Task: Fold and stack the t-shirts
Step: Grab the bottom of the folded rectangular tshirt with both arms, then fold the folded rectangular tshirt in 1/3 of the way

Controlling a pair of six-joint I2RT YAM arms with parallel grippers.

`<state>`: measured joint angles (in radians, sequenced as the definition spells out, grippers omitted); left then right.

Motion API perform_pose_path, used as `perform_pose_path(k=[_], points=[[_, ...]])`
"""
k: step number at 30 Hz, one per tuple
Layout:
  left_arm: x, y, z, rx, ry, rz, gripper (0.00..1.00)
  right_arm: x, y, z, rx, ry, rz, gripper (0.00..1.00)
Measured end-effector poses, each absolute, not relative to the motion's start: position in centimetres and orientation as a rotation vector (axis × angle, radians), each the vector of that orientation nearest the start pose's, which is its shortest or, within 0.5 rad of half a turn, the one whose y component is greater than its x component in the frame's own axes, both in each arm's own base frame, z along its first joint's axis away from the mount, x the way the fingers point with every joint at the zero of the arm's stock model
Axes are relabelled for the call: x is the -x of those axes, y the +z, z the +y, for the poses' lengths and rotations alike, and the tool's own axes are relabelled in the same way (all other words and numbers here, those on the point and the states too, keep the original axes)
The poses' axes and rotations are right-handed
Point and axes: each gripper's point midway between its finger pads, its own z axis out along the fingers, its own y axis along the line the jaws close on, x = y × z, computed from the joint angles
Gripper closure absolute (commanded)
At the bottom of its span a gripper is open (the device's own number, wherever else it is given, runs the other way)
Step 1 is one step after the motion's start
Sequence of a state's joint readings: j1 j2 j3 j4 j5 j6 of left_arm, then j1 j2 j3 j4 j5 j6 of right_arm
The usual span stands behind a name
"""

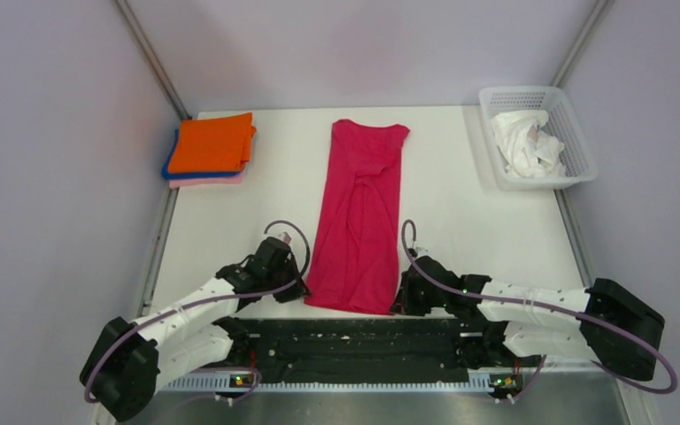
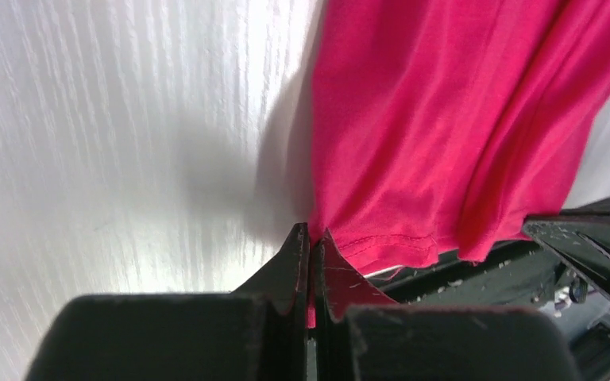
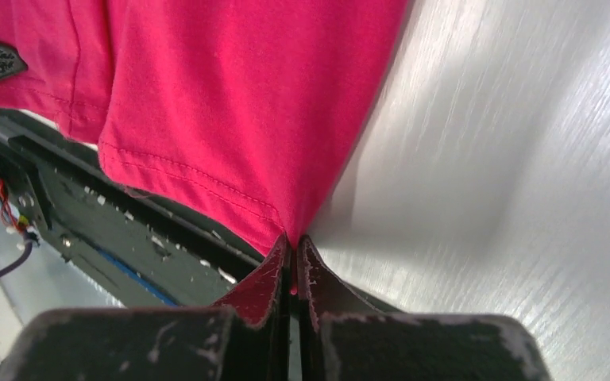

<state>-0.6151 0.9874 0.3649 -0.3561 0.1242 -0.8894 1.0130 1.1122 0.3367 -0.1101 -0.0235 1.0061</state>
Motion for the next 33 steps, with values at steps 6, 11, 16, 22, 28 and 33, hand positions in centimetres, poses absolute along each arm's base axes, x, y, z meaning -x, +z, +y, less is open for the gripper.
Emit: perform_pose_path(k=[6, 11, 16, 22, 28, 33], points=[[-14.1, 4.2, -18.0, 0.273, -0.808, 2.660, 1.00, -9.5, 2.3, 24.3, 0.071, 0.898, 2.673, 1.00], [-14.0, 6.1, -19.2, 0.232, -0.918, 2.633, 1.00, -9.7, 3.6, 25.0, 0.116, 0.922, 2.657, 1.00], [-16.1, 7.9, -20.4, 0.224, -0.942, 2.575, 1.00, -12.3, 7.8, 26.8, 0.173, 0.948, 2.546, 1.00], [-21.2, 10.4, -22.0, 0.243, -0.859, 2.512, 1.00, -17.9, 10.8, 26.2, 0.105, 0.898, 2.442, 1.00], [-27.8, 12.8, -23.2, 0.287, -0.764, 2.466, 1.00, -23.0, 11.2, 24.9, 0.010, 0.798, 2.441, 1.00], [-33.0, 13.5, -22.4, 0.359, -0.708, 2.451, 1.00, -27.7, 11.8, 23.8, -0.072, 0.751, 2.428, 1.00]])
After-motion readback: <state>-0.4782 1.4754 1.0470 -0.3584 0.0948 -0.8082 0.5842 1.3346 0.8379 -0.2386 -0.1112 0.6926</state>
